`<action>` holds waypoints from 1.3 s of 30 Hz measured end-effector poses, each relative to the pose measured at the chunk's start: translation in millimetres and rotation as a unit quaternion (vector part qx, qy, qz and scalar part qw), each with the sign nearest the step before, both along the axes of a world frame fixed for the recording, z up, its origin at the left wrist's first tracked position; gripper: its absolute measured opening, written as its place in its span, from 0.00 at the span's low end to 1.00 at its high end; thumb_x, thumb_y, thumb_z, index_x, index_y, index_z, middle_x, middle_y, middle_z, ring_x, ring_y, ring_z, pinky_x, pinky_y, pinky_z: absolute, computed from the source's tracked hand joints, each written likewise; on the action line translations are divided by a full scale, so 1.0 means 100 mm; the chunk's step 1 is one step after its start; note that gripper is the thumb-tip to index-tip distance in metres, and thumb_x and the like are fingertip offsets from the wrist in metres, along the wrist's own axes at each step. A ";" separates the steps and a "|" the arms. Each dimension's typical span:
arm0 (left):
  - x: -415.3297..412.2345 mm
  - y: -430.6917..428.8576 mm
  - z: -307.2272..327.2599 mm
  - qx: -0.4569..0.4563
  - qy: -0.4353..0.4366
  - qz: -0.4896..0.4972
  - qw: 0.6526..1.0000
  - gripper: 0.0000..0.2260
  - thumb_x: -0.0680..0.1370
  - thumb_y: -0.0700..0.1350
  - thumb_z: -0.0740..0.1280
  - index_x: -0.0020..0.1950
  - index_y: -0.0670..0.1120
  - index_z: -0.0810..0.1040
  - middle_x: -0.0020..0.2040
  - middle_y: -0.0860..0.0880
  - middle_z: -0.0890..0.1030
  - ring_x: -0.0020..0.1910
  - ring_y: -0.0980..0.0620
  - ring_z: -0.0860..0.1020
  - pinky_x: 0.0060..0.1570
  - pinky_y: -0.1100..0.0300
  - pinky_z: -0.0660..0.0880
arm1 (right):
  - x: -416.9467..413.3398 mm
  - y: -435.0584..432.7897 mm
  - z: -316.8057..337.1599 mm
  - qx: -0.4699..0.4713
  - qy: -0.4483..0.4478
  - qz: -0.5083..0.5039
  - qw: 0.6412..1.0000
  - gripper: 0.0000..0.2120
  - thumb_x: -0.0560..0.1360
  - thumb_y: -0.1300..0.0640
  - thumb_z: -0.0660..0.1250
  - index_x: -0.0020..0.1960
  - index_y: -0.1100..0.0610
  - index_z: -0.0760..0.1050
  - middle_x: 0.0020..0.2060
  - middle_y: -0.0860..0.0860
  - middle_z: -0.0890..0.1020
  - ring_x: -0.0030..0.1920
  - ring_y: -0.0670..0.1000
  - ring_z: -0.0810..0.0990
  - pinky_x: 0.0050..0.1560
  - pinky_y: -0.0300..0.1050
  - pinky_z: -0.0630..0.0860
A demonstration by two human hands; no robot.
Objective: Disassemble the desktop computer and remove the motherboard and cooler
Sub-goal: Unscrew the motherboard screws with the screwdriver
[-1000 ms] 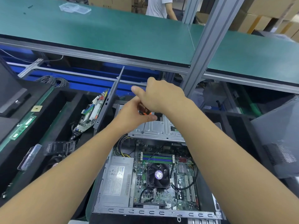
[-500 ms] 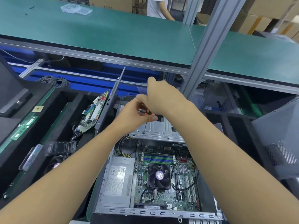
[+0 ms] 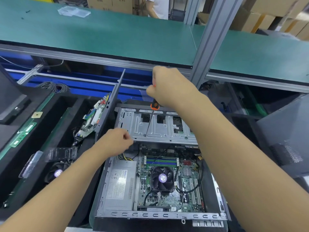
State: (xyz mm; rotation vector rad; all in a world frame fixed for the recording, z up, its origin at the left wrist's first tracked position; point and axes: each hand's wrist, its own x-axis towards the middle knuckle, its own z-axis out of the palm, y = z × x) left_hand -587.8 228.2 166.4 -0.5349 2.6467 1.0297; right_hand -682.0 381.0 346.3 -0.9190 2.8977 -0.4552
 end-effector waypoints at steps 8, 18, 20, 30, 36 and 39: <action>-0.05 0.54 -0.05 -0.063 -0.119 -0.070 0.988 0.13 0.77 0.42 0.61 0.32 0.45 0.66 0.30 0.40 0.69 0.31 0.48 0.68 0.33 0.56 0.69 | -0.05 0.02 0.21 -0.021 0.010 -0.013 1.000 0.09 0.76 0.56 0.64 0.53 0.59 0.73 0.36 0.51 0.72 0.33 0.52 0.69 0.28 0.42 0.63; -0.33 0.63 -0.47 -0.008 -0.199 0.003 0.980 0.27 0.82 0.55 0.61 0.68 0.33 0.71 0.42 0.43 0.79 0.46 0.44 0.78 0.44 0.57 0.73 | -0.17 0.02 0.30 -0.014 0.010 -0.009 1.000 0.08 0.76 0.54 0.65 0.47 0.58 0.69 0.34 0.51 0.73 0.30 0.50 0.68 0.27 0.41 0.62; -0.38 0.63 -0.52 0.012 -0.202 0.031 0.979 0.28 0.84 0.56 0.58 0.70 0.33 0.69 0.59 0.38 0.80 0.58 0.41 0.78 0.58 0.52 0.75 | -0.20 0.02 0.29 -0.012 0.005 -0.011 1.000 0.09 0.76 0.54 0.65 0.44 0.57 0.67 0.33 0.50 0.72 0.29 0.50 0.67 0.26 0.41 0.61; -0.44 0.62 -0.64 0.172 -0.167 0.109 0.965 0.13 0.86 0.43 0.54 0.53 0.40 0.76 0.48 0.46 0.81 0.37 0.52 0.74 0.47 0.57 0.70 | -0.30 0.03 0.29 -0.018 -0.016 -0.016 1.000 0.15 0.76 0.54 0.65 0.37 0.55 0.61 0.29 0.50 0.71 0.24 0.51 0.66 0.24 0.39 0.61; -0.41 0.61 -0.62 0.215 -0.158 0.140 0.953 0.15 0.86 0.38 0.53 0.41 0.40 0.71 0.34 0.42 0.76 0.29 0.48 0.75 0.32 0.58 0.74 | -0.33 0.05 0.29 -0.018 -0.020 -0.021 0.999 0.16 0.76 0.56 0.65 0.35 0.56 0.61 0.28 0.51 0.70 0.24 0.52 0.65 0.25 0.39 0.62; -0.39 0.66 -0.55 0.177 -0.187 0.089 0.962 0.14 0.85 0.37 0.55 0.46 0.33 0.76 0.41 0.37 0.81 0.33 0.44 0.82 0.37 0.54 0.80 | -0.32 0.07 0.32 -0.013 -0.024 -0.013 1.000 0.14 0.76 0.55 0.65 0.37 0.56 0.62 0.30 0.51 0.71 0.25 0.52 0.66 0.25 0.40 0.63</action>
